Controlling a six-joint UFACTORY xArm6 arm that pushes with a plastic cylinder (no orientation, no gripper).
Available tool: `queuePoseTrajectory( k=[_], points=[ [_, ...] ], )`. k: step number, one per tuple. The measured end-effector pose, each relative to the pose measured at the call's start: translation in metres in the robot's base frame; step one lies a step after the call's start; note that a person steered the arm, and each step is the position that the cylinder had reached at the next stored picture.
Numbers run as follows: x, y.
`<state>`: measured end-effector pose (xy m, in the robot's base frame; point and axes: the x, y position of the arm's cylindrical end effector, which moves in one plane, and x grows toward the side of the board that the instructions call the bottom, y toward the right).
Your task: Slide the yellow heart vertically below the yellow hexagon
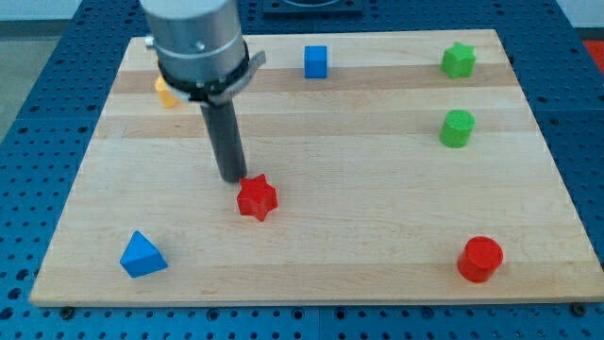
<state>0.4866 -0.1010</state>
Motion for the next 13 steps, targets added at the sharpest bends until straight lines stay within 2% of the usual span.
queuePoseTrajectory(
  k=[1,2,4,6,7,8,11,13],
  points=[
    [0.021,0.0],
    [0.023,0.032],
    [0.051,0.154],
    [0.051,0.172],
    [0.002,0.144],
    [-0.055,0.091],
    [-0.183,-0.017],
    [-0.185,-0.062]
  ],
)
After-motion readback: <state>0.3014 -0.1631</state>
